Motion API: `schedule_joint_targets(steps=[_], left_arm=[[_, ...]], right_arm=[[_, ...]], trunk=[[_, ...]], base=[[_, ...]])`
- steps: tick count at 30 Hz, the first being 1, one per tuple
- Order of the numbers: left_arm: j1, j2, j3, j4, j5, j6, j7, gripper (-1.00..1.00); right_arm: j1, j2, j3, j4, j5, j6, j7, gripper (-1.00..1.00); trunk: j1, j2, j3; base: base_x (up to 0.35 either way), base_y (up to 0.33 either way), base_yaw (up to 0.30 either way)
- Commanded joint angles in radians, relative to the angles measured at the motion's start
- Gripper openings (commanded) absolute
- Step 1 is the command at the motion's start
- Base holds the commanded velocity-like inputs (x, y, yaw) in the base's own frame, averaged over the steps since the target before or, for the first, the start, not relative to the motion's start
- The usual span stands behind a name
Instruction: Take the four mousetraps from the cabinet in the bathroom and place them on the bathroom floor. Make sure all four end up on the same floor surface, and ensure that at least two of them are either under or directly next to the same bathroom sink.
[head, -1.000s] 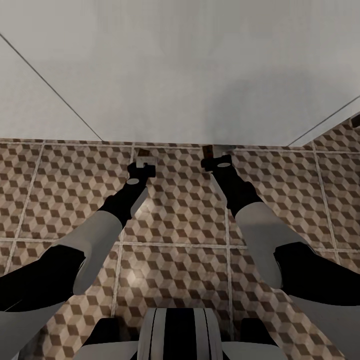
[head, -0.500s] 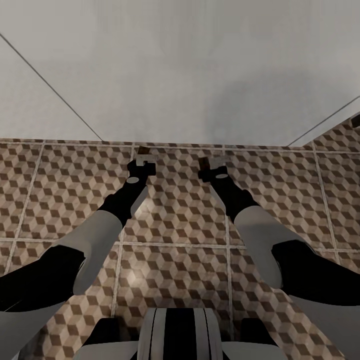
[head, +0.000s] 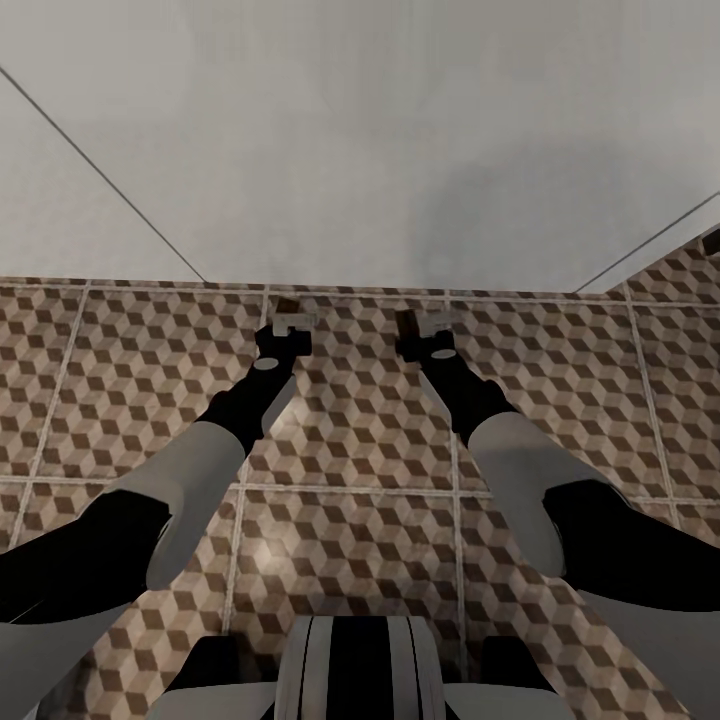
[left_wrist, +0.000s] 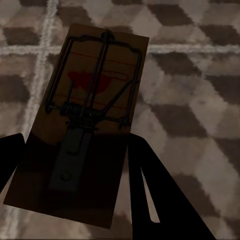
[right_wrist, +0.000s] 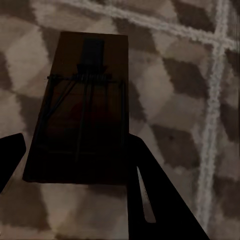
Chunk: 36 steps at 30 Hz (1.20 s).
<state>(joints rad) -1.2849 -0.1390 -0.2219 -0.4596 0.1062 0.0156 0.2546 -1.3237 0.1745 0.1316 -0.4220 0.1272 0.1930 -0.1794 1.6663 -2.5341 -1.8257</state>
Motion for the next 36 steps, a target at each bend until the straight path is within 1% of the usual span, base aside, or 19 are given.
schedule_joint_targets(steps=[1,5,18,25,36], left_arm=[[0.0,0.001,-0.009,0.001,0.007,0.003,0.011,-1.0],[-0.001,0.001,-0.009,0.005,0.007,0.003,0.011,-1.0],[0.0,0.001,-0.01,0.004,0.006,0.001,0.012,-1.0],[0.0,0.001,-0.01,0.001,0.006,0.001,0.011,-1.0],[0.0,0.001,-0.01,0.002,0.007,0.001,0.011,-1.0]], right_arm=[[0.0,0.0,0.003,-0.001,0.01,-0.005,-0.004,-1.0],[0.0,0.0,0.002,0.008,0.011,-0.025,-0.003,-1.0],[-0.001,0.0,0.003,0.051,0.014,-0.033,-0.003,-1.0],[-0.001,0.0,0.003,0.058,0.014,-0.071,-0.004,-1.0],[-0.001,0.0,0.003,0.058,0.015,-0.084,-0.006,-1.0]], trunk=[[0.0,0.0,0.0],[0.0,0.0,0.0],[0.0,0.0,0.0],[0.0,0.0,0.0],[0.0,0.0,0.0]], base=[[0.0,0.0,0.0],[0.0,0.0,0.0],[0.0,0.0,0.0],[0.0,0.0,0.0],[0.0,0.0,0.0]])
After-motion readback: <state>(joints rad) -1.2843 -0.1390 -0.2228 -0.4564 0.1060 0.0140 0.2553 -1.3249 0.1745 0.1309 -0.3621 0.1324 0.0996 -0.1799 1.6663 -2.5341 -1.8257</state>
